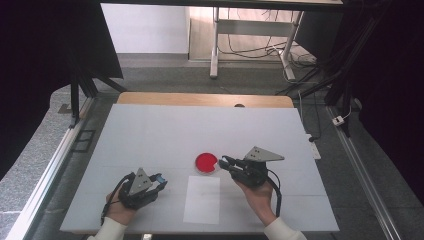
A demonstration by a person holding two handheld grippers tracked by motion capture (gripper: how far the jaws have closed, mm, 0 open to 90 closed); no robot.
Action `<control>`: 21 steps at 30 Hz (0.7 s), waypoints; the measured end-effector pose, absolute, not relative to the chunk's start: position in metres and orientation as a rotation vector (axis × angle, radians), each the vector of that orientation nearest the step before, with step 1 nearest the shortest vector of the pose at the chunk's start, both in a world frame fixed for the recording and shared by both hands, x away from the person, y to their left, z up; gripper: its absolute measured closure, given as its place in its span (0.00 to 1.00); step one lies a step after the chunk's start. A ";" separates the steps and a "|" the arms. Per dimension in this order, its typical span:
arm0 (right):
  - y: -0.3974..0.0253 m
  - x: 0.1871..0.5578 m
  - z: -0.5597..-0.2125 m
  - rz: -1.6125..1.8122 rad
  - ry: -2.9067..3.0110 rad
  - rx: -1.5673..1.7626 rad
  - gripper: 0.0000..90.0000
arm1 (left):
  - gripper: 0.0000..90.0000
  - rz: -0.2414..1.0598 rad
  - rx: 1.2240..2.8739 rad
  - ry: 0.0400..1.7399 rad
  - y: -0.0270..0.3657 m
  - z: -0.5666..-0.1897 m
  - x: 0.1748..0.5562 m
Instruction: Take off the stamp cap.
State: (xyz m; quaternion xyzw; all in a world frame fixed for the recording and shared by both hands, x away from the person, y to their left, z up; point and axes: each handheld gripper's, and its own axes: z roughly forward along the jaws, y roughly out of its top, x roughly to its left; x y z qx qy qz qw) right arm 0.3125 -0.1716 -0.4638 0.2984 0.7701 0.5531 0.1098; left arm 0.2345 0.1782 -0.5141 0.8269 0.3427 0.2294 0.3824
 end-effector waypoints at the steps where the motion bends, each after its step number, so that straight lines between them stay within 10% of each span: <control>1: -0.172 0.313 -0.464 1.625 2.261 0.880 0.83 | 0.72 0.587 2.107 0.879 0.181 -0.514 0.233; 21: -0.167 0.320 -0.461 1.580 2.287 0.837 0.83 | 0.72 0.571 2.086 0.927 0.199 -0.519 0.226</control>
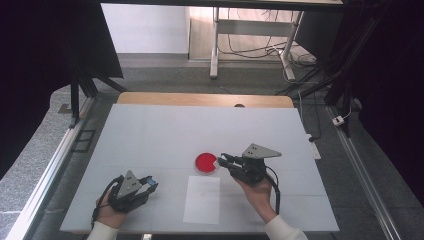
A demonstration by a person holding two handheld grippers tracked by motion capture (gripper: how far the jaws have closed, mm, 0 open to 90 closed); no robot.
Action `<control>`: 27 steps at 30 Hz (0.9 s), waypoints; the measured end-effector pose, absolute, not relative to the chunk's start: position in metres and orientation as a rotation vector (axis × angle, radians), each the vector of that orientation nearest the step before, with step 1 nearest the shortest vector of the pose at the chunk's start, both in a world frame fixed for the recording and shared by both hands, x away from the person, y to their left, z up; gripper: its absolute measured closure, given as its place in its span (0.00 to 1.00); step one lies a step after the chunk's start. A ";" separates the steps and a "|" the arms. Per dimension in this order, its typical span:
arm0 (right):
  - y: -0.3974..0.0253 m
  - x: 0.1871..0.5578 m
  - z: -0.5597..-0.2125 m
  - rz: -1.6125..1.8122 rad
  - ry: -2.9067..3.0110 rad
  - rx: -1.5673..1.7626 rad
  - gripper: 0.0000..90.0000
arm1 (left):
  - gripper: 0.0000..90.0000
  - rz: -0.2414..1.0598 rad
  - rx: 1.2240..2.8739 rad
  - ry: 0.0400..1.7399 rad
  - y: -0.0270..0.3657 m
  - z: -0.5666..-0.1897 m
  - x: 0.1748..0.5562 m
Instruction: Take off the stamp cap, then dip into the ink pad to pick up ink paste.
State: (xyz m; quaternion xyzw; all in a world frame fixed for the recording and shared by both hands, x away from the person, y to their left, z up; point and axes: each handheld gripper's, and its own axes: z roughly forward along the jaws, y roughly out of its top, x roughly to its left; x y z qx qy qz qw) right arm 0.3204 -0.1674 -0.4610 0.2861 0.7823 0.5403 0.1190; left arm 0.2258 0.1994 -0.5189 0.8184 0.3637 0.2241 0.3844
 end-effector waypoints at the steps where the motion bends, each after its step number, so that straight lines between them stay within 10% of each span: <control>1: -0.167 0.321 -0.461 1.578 2.291 0.835 0.83 | 0.72 0.571 2.086 0.927 0.199 -0.519 0.226; 27: -0.145 0.346 -0.464 1.500 2.354 0.821 0.83 | 0.72 0.562 2.092 0.919 0.197 -0.519 0.227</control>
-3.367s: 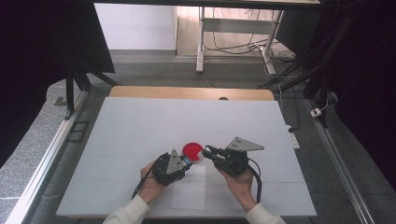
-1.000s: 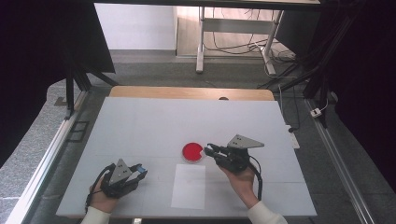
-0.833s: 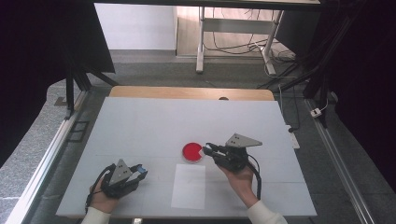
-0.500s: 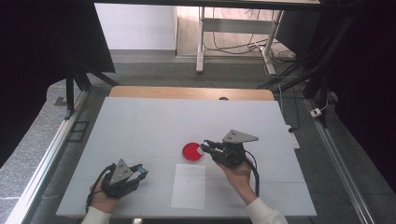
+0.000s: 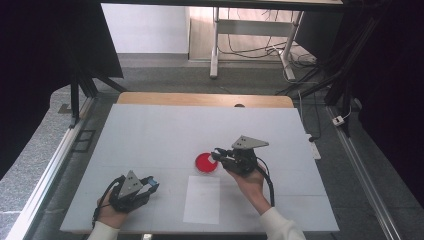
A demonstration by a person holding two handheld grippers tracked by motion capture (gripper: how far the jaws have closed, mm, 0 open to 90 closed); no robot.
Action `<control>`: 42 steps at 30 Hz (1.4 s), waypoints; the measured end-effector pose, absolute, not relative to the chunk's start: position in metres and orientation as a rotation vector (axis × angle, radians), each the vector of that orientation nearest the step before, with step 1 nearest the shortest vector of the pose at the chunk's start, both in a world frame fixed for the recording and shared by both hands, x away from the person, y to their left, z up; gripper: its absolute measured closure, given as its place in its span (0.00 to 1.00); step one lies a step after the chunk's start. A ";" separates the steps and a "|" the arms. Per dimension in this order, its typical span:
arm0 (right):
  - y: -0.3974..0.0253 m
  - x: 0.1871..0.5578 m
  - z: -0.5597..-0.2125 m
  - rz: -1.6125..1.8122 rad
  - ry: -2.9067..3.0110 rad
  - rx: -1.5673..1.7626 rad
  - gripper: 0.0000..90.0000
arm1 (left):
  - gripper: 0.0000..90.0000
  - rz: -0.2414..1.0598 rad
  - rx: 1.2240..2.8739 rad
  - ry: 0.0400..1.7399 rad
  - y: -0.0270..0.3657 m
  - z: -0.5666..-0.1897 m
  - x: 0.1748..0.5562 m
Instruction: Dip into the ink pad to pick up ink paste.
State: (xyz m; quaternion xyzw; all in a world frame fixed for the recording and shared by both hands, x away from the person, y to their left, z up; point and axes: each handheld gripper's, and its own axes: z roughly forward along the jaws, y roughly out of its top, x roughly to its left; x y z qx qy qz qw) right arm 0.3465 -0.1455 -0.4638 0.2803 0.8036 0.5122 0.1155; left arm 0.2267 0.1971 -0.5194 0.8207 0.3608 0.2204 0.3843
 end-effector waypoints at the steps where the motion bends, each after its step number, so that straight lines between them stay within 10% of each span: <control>1: -0.145 0.347 -0.464 1.497 2.357 0.820 0.83 | 0.72 0.561 2.090 0.921 0.197 -0.519 0.227; 42: -0.108 0.372 -0.491 1.203 2.483 0.740 0.83 | 0.72 0.549 2.102 0.918 0.196 -0.522 0.228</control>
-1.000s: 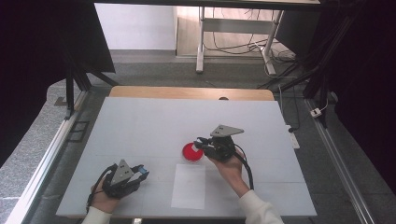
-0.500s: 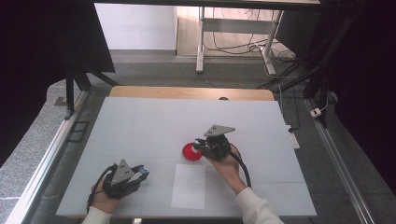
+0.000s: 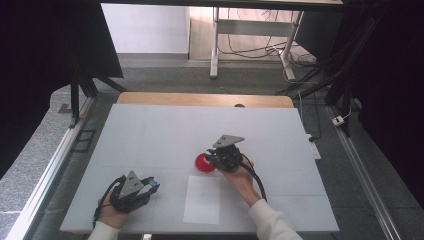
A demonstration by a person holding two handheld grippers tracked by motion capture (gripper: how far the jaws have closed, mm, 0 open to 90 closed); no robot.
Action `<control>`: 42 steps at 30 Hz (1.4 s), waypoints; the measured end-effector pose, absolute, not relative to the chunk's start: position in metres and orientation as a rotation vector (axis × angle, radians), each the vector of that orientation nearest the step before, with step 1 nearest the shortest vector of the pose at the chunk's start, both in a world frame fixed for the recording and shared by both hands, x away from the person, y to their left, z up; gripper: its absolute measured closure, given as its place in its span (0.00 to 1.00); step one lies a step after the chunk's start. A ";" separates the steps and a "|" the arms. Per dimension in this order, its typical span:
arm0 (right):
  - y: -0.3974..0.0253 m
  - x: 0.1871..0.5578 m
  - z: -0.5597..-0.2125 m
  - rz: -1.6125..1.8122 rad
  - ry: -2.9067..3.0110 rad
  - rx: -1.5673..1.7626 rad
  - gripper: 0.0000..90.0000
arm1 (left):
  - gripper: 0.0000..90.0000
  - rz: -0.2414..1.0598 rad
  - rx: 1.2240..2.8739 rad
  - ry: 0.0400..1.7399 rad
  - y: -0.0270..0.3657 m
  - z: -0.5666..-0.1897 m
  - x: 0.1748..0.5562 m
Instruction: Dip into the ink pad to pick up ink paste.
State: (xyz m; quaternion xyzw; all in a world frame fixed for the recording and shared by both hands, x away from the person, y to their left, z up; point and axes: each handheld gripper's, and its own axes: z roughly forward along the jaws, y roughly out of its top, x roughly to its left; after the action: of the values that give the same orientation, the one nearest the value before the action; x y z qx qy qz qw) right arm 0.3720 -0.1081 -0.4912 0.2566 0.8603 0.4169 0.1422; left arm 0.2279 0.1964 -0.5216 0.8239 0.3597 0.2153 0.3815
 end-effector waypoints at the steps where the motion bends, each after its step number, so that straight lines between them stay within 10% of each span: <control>1: -0.108 0.372 -0.491 1.204 2.481 0.738 0.83 | 0.72 0.548 2.101 0.918 0.196 -0.522 0.228; 42: -0.101 0.373 -0.500 1.108 2.511 0.716 0.84 | 0.72 0.545 2.105 0.918 0.196 -0.522 0.228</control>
State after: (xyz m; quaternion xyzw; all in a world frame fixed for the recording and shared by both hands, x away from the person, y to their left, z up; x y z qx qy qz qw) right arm 0.3728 -0.1007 -0.4998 0.2495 0.8750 0.3861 0.1517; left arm 0.2280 0.1958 -0.5224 0.8246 0.3596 0.2134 0.3811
